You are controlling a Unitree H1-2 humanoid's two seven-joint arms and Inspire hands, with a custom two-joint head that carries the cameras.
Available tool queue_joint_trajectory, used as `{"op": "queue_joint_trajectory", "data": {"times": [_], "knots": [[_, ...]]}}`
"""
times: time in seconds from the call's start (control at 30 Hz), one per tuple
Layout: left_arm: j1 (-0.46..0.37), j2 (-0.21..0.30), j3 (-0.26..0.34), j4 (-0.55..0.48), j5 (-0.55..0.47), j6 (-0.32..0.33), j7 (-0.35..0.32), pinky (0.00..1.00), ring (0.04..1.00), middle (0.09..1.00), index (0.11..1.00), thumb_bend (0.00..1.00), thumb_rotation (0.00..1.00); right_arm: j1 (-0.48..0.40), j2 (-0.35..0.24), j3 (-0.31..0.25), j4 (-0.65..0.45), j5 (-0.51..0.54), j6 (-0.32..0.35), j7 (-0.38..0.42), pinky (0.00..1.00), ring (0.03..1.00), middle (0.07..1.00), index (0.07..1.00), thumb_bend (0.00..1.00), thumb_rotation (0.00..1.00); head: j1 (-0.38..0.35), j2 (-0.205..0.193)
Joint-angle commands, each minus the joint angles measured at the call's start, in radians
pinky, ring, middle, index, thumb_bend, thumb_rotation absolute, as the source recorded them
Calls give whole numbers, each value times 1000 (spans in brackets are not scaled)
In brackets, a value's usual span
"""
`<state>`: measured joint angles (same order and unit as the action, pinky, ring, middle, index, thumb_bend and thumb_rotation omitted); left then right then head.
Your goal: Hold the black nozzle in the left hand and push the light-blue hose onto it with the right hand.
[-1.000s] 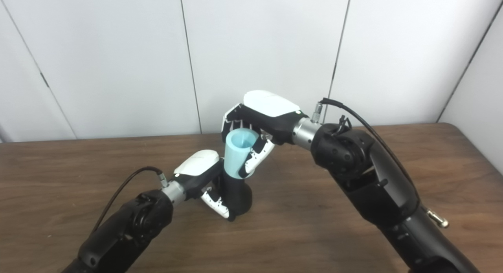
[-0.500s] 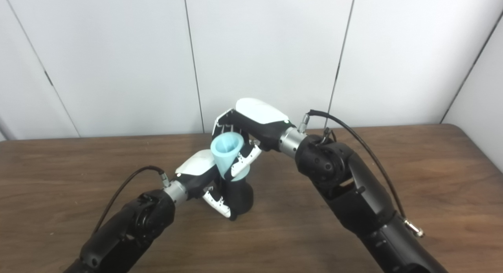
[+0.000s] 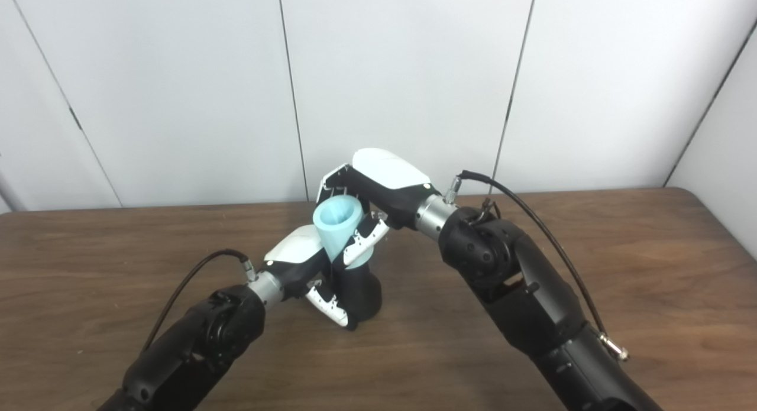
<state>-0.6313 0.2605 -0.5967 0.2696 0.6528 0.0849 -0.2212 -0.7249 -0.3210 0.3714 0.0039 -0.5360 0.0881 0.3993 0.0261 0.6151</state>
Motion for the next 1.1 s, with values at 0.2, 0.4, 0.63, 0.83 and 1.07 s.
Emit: {"op": "queue_joint_trajectory", "data": {"times": [0.2,0.4,0.63,0.83,1.07], "knots": [[40,6,-43,40,31,5,-85,497,480,452,492,527,0,44,-58,-25,-73,-9,38,44,362,417,479,505,519,0,-9,1],[36,9,-42,32,37,9,-86,493,477,451,491,527,0,94,-44,-34,-75,-16,75,20,355,416,482,504,519,0,-10,5],[38,8,-42,28,45,8,-78,461,471,457,489,527,0,120,-38,-11,-77,-26,68,14,362,417,498,493,519,0,-8,12],[36,2,-42,34,46,9,-75,458,471,456,490,527,0,126,-33,9,-78,-27,49,11,352,414,499,489,519,0,0,16],[30,-2,-39,46,40,6,-75,477,475,452,491,527,0,139,-28,42,-79,-19,5,24,345,411,482,500,519,0,2,16]]}}
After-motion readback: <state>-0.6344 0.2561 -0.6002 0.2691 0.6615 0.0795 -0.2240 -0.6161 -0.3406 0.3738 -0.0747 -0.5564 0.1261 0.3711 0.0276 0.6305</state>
